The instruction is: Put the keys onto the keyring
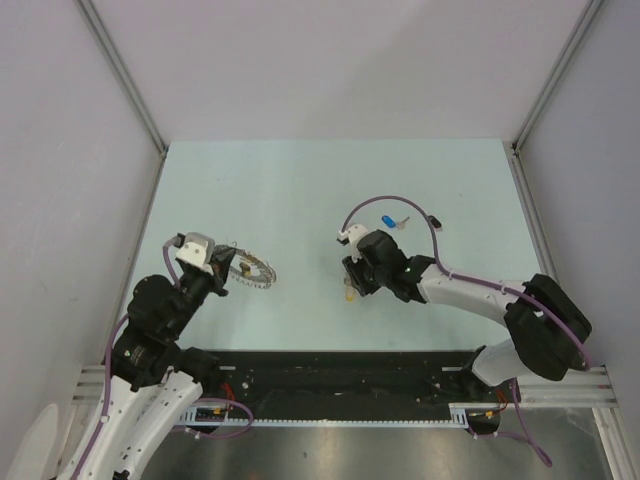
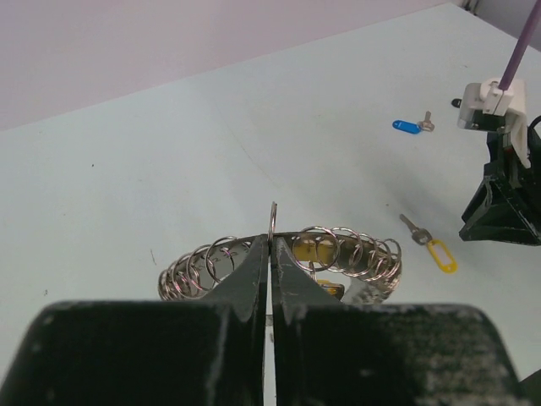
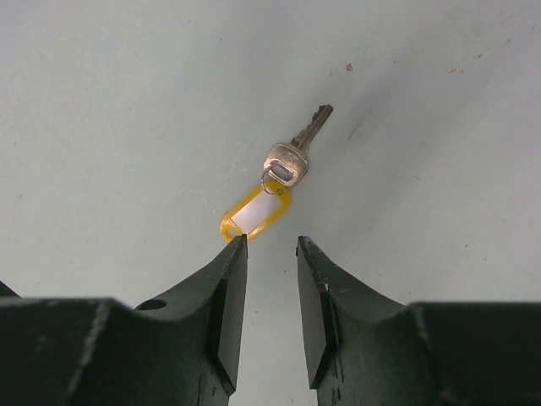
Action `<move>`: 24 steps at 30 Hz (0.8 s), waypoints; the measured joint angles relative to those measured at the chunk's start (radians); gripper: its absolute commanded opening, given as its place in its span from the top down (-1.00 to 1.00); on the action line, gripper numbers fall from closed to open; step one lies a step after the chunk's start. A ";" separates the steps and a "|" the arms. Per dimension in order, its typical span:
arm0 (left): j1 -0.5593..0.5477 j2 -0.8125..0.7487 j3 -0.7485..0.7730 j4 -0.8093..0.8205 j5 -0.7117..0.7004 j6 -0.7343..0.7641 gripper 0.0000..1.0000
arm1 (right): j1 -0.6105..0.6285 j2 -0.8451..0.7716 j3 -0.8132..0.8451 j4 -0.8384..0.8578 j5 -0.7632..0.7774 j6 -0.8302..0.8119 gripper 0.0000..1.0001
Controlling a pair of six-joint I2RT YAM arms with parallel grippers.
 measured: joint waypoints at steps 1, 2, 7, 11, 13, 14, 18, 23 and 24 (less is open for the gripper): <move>0.000 -0.001 0.000 0.000 0.000 0.000 0.98 | 0.012 0.010 0.019 -0.023 0.018 0.000 0.30; 0.000 -0.002 0.000 0.000 0.000 0.000 0.98 | 0.023 0.021 0.036 -0.041 0.033 0.000 0.30; 0.002 -0.006 0.000 0.000 -0.001 0.000 0.98 | 0.084 0.131 0.168 -0.123 0.122 0.005 0.30; 0.002 -0.009 0.000 0.001 -0.001 0.000 0.98 | 0.110 0.216 0.253 -0.176 0.180 0.024 0.29; 0.003 -0.009 0.000 0.000 0.000 0.000 0.97 | 0.120 0.258 0.284 -0.195 0.206 0.035 0.31; 0.003 -0.009 0.000 0.000 0.000 0.000 0.97 | 0.124 0.275 0.293 -0.203 0.218 0.039 0.31; 0.003 -0.009 0.000 0.000 0.000 0.000 0.97 | 0.146 0.329 0.313 -0.238 0.260 0.053 0.35; 0.003 -0.010 0.000 0.000 0.004 0.000 0.97 | 0.175 0.372 0.344 -0.260 0.317 0.061 0.42; 0.003 -0.010 0.000 0.000 0.004 0.000 0.97 | 0.179 0.379 0.350 -0.262 0.329 0.062 0.43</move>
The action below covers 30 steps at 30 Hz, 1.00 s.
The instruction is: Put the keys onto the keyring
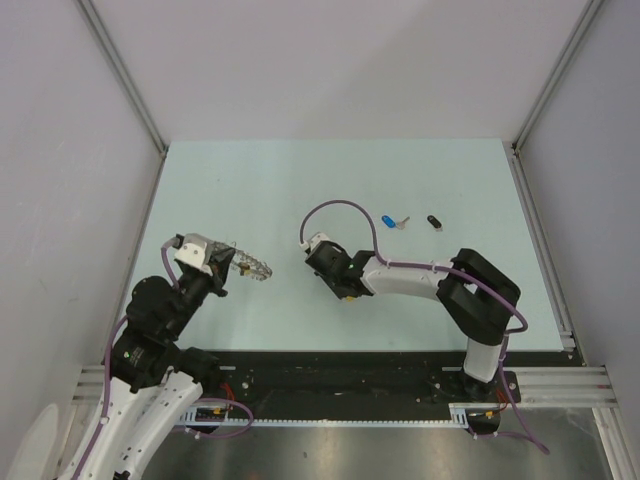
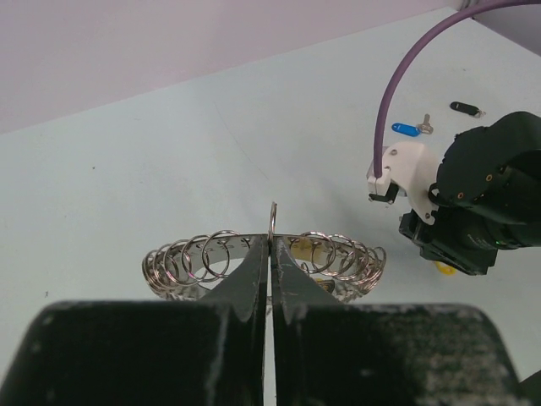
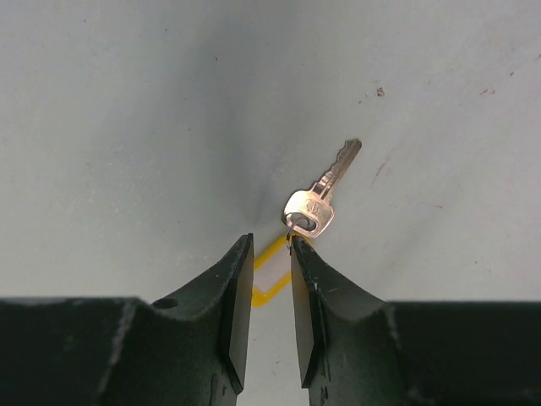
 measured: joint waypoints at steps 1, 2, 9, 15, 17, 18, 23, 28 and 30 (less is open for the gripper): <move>0.000 0.000 0.000 0.000 0.000 0.000 0.96 | 0.003 0.006 0.005 -0.002 0.012 0.002 0.45; 0.000 0.000 0.000 0.000 0.000 0.000 0.96 | 0.006 0.011 0.008 -0.004 0.023 0.003 0.46; 0.000 -0.001 0.000 0.000 0.001 0.000 0.96 | 0.014 0.044 0.021 -0.020 0.090 0.006 0.56; 0.001 -0.001 0.000 0.000 0.003 0.000 0.96 | 0.016 0.059 0.029 -0.026 0.108 0.007 0.77; 0.001 -0.001 0.000 0.000 0.003 0.000 0.95 | 0.016 0.059 0.030 -0.027 0.112 0.008 0.85; 0.001 -0.001 0.000 0.000 0.003 0.000 0.95 | 0.016 0.059 0.030 -0.028 0.114 0.006 0.95; 0.001 -0.001 0.000 0.000 0.006 0.000 0.96 | 0.016 0.059 0.039 -0.035 0.133 0.007 1.00; 0.001 0.001 0.000 0.000 0.028 0.001 0.99 | 0.013 0.032 0.040 -0.053 0.123 -0.009 1.00; 0.001 0.007 0.000 0.002 0.045 0.002 0.99 | 0.008 -0.002 0.039 -0.056 0.109 -0.024 1.00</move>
